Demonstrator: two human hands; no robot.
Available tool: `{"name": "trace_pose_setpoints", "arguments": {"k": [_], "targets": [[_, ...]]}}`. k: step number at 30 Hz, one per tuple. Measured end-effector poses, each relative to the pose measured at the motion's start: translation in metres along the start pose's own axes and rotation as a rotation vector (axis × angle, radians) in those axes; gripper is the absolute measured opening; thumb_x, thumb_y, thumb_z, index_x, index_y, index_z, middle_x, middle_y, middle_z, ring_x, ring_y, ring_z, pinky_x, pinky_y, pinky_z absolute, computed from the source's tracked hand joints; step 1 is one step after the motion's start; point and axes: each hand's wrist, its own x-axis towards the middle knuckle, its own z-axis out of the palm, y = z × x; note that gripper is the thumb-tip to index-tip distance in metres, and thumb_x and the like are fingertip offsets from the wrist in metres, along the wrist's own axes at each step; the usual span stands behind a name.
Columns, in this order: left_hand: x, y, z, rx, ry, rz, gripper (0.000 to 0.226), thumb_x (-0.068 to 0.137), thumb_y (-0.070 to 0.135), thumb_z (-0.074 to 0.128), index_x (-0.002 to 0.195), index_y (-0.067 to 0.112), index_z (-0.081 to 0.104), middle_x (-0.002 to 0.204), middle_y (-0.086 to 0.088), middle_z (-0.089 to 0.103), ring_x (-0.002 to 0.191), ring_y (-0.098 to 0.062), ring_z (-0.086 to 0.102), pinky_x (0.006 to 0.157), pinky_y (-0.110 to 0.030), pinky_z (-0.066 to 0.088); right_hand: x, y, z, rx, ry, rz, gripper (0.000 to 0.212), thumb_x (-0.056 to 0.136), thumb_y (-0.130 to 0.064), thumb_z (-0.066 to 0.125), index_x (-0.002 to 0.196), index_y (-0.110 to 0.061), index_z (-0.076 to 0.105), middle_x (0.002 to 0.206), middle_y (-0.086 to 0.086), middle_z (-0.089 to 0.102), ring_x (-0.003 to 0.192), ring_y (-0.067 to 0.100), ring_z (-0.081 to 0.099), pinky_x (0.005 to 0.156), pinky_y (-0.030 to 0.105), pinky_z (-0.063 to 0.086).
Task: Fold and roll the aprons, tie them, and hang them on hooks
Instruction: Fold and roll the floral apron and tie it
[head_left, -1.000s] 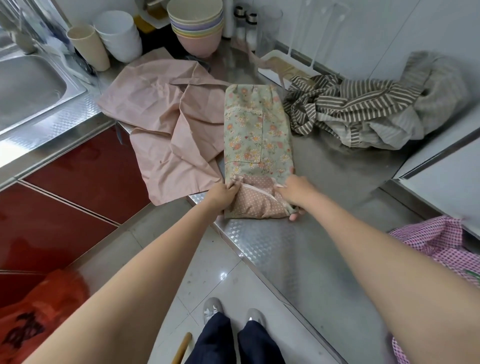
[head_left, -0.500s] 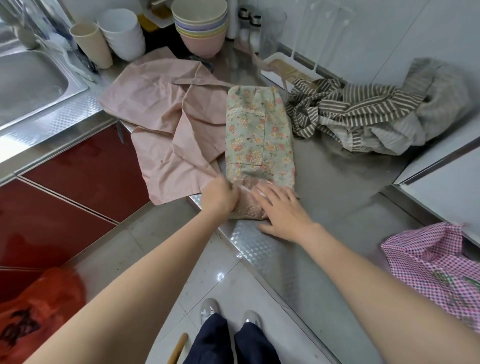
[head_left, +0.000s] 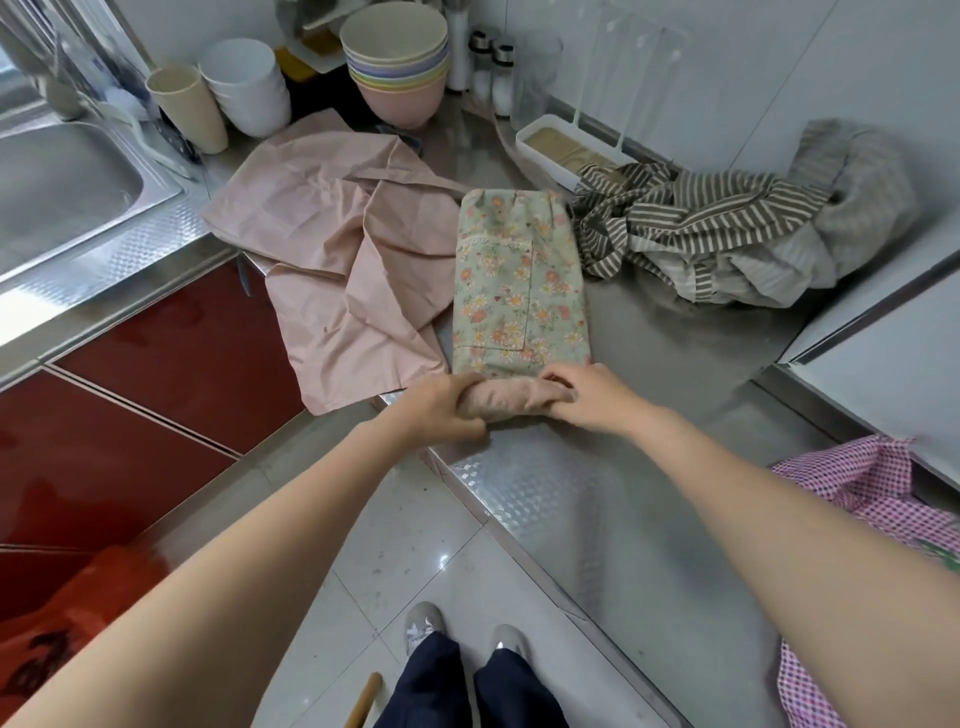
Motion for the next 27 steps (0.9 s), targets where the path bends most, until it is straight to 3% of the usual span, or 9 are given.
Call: {"name": "trace_pose_setpoints", "arguments": {"k": [2, 4, 9, 14, 16, 17, 19, 23, 27], "targets": [[0.001, -0.003, -0.008, -0.289, 0.038, -0.127, 0.068, 0.069, 0.054, 0.061, 0.120, 0.010, 0.049, 0.097, -0.006, 0.059, 0.088, -0.021, 0.055, 0.068, -0.025, 0.040, 0.003, 0.006, -0.003, 0.162, 0.011, 0.111, 0.022, 0.085, -0.027, 0.065, 0.102, -0.014, 0.062, 0.098, 0.003, 0.064, 0.098, 0.020, 0.054, 0.073, 0.026, 0.038], [0.005, -0.008, -0.006, -0.454, 0.076, -0.231, 0.055, 0.081, 0.045, 0.065, 0.118, 0.007, 0.048, 0.101, -0.003, 0.058, 0.091, -0.019, 0.055, 0.075, -0.026, 0.047, 0.004, 0.009, 0.002, 0.312, 0.040, 0.182, 0.025, 0.085, -0.030, 0.066, 0.089, -0.006, 0.063, 0.081, 0.009, 0.058, 0.086, 0.016, 0.049, 0.064, 0.026, 0.032], [0.011, -0.011, 0.008, -0.595, 0.073, -0.247, 0.061, 0.075, 0.046, 0.072, 0.119, 0.009, 0.051, 0.117, -0.004, 0.062, 0.106, -0.020, 0.060, 0.094, -0.041, 0.049, 0.011, 0.003, 0.008, 0.336, 0.163, 0.288, 0.051, 0.087, -0.030, 0.064, 0.051, -0.017, 0.030, 0.051, 0.002, 0.028, 0.049, 0.013, 0.029, 0.050, 0.030, 0.013], [0.018, -0.010, 0.018, -0.561, 0.158, -0.351, 0.045, 0.082, 0.038, 0.068, 0.109, 0.004, 0.059, 0.109, -0.010, 0.066, 0.099, -0.022, 0.062, 0.088, -0.035, 0.051, 0.008, 0.000, 0.014, 0.448, 0.121, 0.372, 0.054, 0.089, -0.033, 0.060, 0.047, -0.011, 0.034, 0.047, 0.010, 0.033, 0.050, 0.016, 0.031, 0.049, 0.030, 0.016], [0.022, -0.005, 0.018, -0.507, 0.176, -0.369, 0.042, 0.086, 0.037, 0.064, 0.108, 0.002, 0.058, 0.110, -0.011, 0.065, 0.099, -0.023, 0.060, 0.080, -0.029, 0.048, -0.002, 0.003, 0.011, 0.663, 0.149, 0.436, 0.049, 0.084, -0.036, 0.067, 0.068, 0.010, 0.060, 0.069, 0.031, 0.059, 0.064, 0.019, 0.047, 0.054, 0.026, 0.030], [0.023, -0.003, 0.017, -0.490, 0.183, -0.375, 0.041, 0.087, 0.036, 0.062, 0.108, 0.002, 0.057, 0.111, -0.012, 0.064, 0.099, -0.024, 0.059, 0.077, -0.028, 0.045, -0.005, 0.005, 0.009, 0.743, 0.181, 0.453, 0.047, 0.082, -0.034, 0.070, 0.086, 0.012, 0.066, 0.086, 0.030, 0.066, 0.074, 0.018, 0.051, 0.059, 0.025, 0.035], [0.026, 0.002, 0.016, -0.461, 0.189, -0.396, 0.040, 0.090, 0.036, 0.059, 0.110, 0.002, 0.056, 0.113, -0.012, 0.062, 0.102, -0.025, 0.057, 0.075, -0.026, 0.040, -0.006, 0.006, 0.006, 0.790, 0.268, 0.463, 0.036, 0.082, -0.027, 0.071, 0.096, 0.007, 0.068, 0.091, 0.018, 0.068, 0.084, 0.016, 0.054, 0.062, 0.024, 0.038], [0.030, 0.006, 0.015, -0.411, 0.168, -0.430, 0.043, 0.091, 0.038, 0.056, 0.116, 0.003, 0.055, 0.119, -0.014, 0.061, 0.109, -0.029, 0.056, 0.086, -0.032, 0.043, 0.001, 0.002, 0.016, 0.331, 0.385, 0.467, 0.021, 0.094, -0.029, 0.053, 0.086, -0.014, 0.064, 0.097, 0.011, 0.066, 0.093, 0.028, 0.058, 0.068, 0.027, 0.034], [0.029, 0.009, 0.014, -0.368, 0.145, -0.449, 0.044, 0.091, 0.040, 0.056, 0.112, 0.002, 0.057, 0.114, -0.015, 0.062, 0.106, -0.030, 0.057, 0.084, -0.033, 0.043, 0.008, -0.001, 0.017, 0.166, 0.351, 0.515, 0.031, 0.100, -0.028, 0.038, 0.100, -0.008, 0.063, 0.108, 0.018, 0.062, 0.095, 0.034, 0.056, 0.070, 0.030, 0.033]]}}
